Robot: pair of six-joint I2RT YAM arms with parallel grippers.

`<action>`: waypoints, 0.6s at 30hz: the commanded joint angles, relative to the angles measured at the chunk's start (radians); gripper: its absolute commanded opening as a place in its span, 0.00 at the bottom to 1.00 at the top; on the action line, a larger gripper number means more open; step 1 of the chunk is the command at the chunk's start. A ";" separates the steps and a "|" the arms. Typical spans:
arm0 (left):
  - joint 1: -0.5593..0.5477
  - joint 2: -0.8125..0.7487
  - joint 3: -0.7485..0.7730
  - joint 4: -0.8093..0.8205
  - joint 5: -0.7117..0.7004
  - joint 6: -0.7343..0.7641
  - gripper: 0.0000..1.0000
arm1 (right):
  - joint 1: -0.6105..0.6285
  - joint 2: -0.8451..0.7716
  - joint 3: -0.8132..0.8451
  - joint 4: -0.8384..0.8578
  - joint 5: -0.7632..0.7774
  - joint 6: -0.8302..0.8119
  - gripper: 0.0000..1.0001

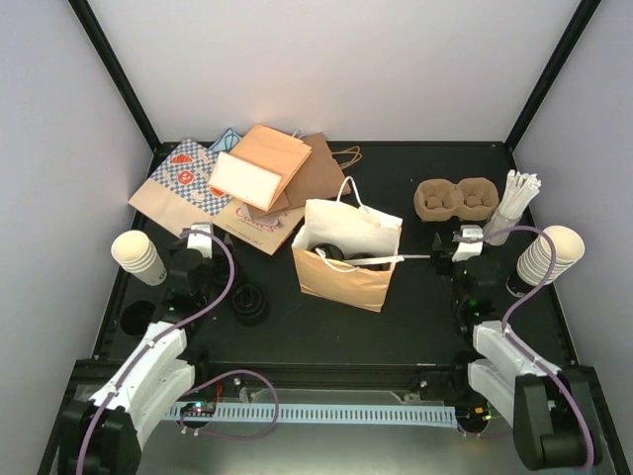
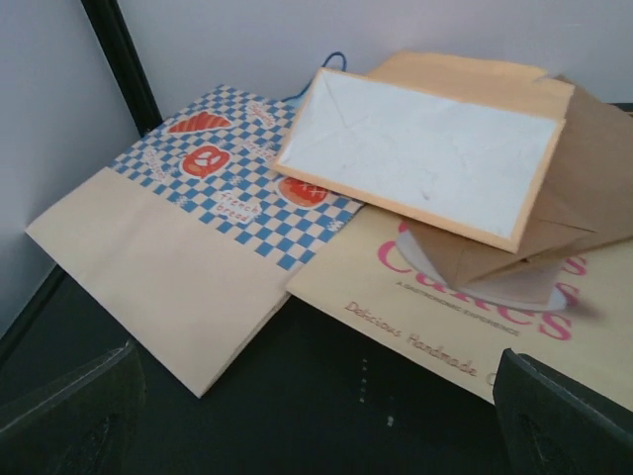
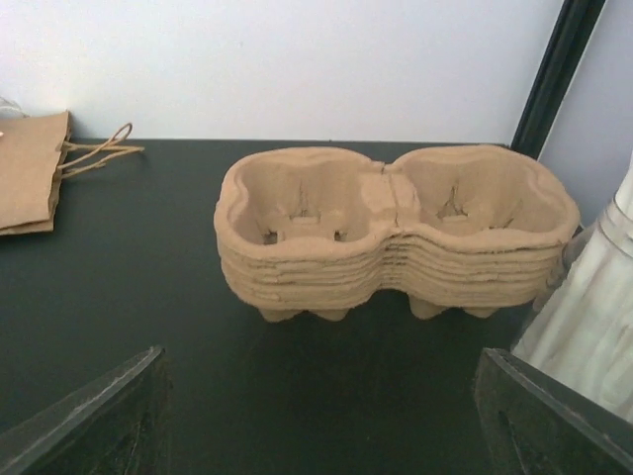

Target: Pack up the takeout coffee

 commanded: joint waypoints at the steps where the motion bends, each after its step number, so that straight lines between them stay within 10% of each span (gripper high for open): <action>1: 0.047 0.034 -0.016 0.178 0.027 0.070 0.99 | -0.021 0.104 -0.017 0.301 -0.010 -0.001 0.86; 18: 0.081 0.253 -0.073 0.468 0.057 0.089 0.99 | -0.075 0.506 0.021 0.725 -0.093 -0.034 0.87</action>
